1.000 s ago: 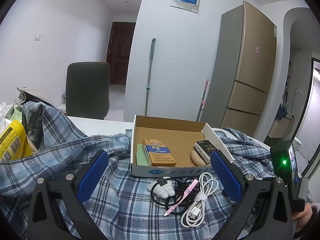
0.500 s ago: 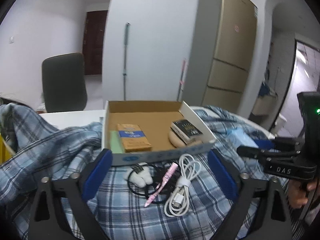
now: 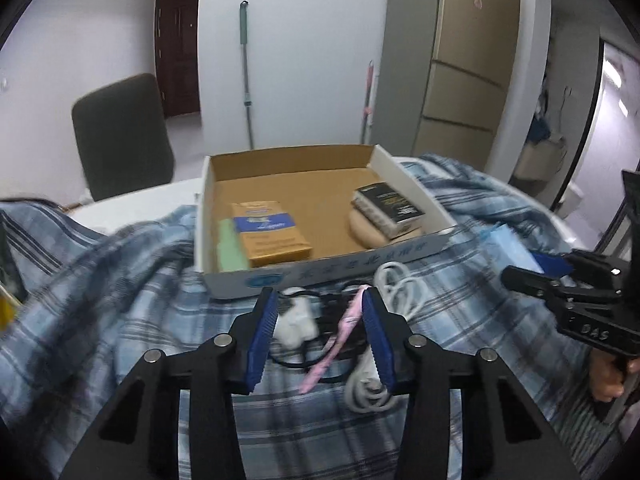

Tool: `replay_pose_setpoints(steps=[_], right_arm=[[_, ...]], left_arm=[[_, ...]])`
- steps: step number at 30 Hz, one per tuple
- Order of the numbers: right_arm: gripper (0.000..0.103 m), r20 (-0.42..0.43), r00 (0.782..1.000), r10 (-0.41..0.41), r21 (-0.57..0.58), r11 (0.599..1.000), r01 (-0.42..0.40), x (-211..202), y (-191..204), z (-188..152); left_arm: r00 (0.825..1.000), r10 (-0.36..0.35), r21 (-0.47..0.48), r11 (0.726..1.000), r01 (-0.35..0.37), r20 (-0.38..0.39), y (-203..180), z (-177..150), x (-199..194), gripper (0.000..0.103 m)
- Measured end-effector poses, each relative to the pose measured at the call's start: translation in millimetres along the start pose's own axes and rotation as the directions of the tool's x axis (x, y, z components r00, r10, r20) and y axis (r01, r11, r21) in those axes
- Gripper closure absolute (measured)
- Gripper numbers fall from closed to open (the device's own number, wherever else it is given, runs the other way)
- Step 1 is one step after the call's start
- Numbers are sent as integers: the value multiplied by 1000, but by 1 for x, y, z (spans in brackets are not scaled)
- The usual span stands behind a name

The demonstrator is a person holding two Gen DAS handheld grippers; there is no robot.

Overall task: Organize soft objects
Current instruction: 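Grasp the white earbuds with the left gripper while the right gripper holds the wipes pack, then lift the wipes pack and earbuds and carry both over the cardboard box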

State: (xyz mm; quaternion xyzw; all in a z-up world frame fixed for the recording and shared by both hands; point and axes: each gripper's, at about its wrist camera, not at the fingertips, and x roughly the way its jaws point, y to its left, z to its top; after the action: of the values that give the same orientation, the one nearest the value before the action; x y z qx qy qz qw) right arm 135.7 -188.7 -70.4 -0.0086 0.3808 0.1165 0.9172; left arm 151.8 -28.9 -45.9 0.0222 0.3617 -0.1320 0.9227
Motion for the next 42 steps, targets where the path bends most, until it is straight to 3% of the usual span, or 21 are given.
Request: replay_pose_setpoints(steps=[3, 7, 12, 16, 19, 23, 25, 27, 32, 34, 36, 42], right_arm=[[66, -3, 1000, 6, 5, 1000, -6, 1, -1, 0], [66, -7, 1000, 12, 13, 1000, -12, 1, -3, -1], [66, -10, 1000, 13, 12, 1000, -13, 2, -2, -1], [66, -17, 1000, 13, 11, 1000, -12, 4, -1, -2], [66, -25, 1000, 14, 14, 1000, -13, 5, -1, -2], [66, -25, 1000, 16, 14, 1000, -15, 5, 0, -2], [66, -30, 999, 19, 16, 1000, -18, 6, 0, -2], [66, -32, 999, 21, 19, 1000, -21, 6, -1, -2], [66, -35, 999, 28, 24, 999, -27, 7, -1, -1], [66, -39, 999, 32, 25, 999, -31, 8, -1, -2], [66, -41, 999, 33, 25, 999, -32, 8, -1, -2], [66, -50, 998, 35, 27, 999, -33, 11, -3, -2]], left_arm=[[1000, 2, 20, 1000, -2, -31, 4, -1, 2, 69], [998, -48, 72, 996, 51, -51, -2, -6, 3, 77], [997, -38, 102, 994, 45, -69, -9, -7, 7, 77], [995, 26, 6, 1000, -25, -97, 10, -6, 16, 76], [990, 18, -93, 995, -31, -143, 30, -5, 27, 76], [988, -5, -128, 992, -15, -155, 38, -1, 33, 75], [986, -25, -132, 991, 3, -165, 37, 1, 37, 67], [983, -26, -118, 993, 5, -182, 33, 1, 42, 30], [983, -7, -85, 996, -9, -186, 26, 0, 50, 30], [981, -9, -88, 996, -8, -193, 26, -2, 53, 33], [980, -28, -106, 994, 7, -196, 29, -3, 55, 61], [987, -36, -100, 995, 20, -156, 29, -4, 49, 76]])
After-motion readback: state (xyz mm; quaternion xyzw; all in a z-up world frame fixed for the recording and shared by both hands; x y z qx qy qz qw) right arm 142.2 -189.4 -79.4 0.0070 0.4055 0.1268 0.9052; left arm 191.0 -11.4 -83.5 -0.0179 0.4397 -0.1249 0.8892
